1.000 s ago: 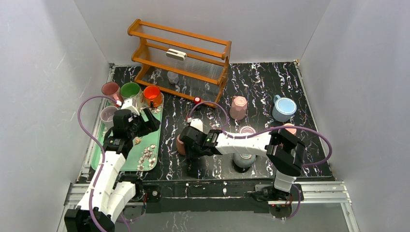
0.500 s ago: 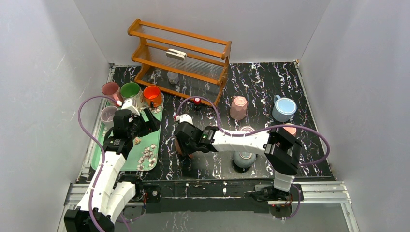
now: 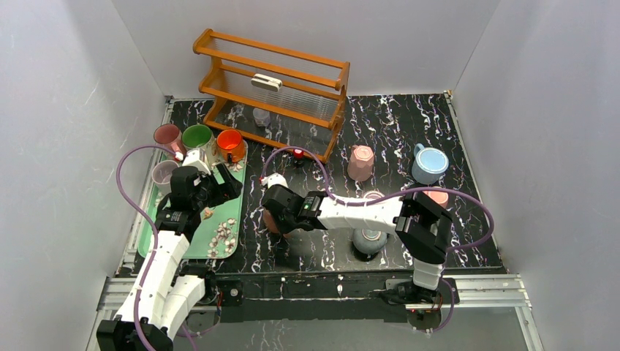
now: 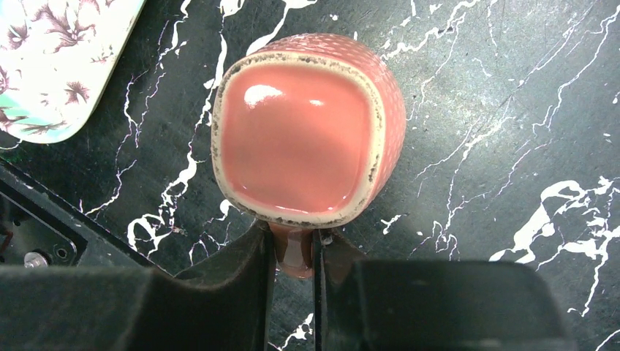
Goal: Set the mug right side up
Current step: Turn over the cup at the corner of the board.
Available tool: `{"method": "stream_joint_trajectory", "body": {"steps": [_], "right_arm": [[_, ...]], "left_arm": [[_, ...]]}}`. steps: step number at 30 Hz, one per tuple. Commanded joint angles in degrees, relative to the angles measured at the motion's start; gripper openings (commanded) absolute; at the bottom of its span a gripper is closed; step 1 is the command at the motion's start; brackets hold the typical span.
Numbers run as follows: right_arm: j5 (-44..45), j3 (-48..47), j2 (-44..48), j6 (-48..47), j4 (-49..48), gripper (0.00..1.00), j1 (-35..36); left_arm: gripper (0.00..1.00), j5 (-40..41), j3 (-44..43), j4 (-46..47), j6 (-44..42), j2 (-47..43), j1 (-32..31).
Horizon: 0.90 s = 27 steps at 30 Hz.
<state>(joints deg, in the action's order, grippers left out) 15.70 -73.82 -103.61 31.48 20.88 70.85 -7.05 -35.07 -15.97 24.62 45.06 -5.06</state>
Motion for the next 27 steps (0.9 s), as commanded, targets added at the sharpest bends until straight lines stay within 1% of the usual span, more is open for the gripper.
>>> {"method": "stream_joint_trajectory", "body": {"steps": [1, 4, 5, 13, 20, 27], "right_arm": [[0.85, -2.17, 0.38, -1.67, -1.36, 0.14, -0.19], [1.75, -1.50, 0.85, -1.86, -1.33, 0.03, -0.19], [1.92, -1.03, 1.10, -1.87, -1.33, 0.01, -0.19], [3.51, 3.01, 5.22, -0.40, -1.27, 0.01, -0.62], [5.65, 6.68, 8.94, 1.92, 0.36, 0.01, -2.69], [3.45, 9.28, 11.35, 3.08, -1.70, 0.01, -4.73]], "left_arm": [[0.83, 0.05, 0.57, -1.00, -0.63, -0.35, -0.21], [0.83, -0.05, 0.53, -1.00, -0.57, 0.06, -0.21], [0.83, -0.07, 0.56, -1.00, -0.52, 0.19, -0.21], [0.83, 0.00, 0.54, -1.00, -0.54, 0.65, -0.21], [0.83, -0.15, 0.53, -1.00, -0.45, 1.08, -0.21], [0.83, -0.50, 0.50, -0.91, -0.37, 1.69, -0.21]]}}
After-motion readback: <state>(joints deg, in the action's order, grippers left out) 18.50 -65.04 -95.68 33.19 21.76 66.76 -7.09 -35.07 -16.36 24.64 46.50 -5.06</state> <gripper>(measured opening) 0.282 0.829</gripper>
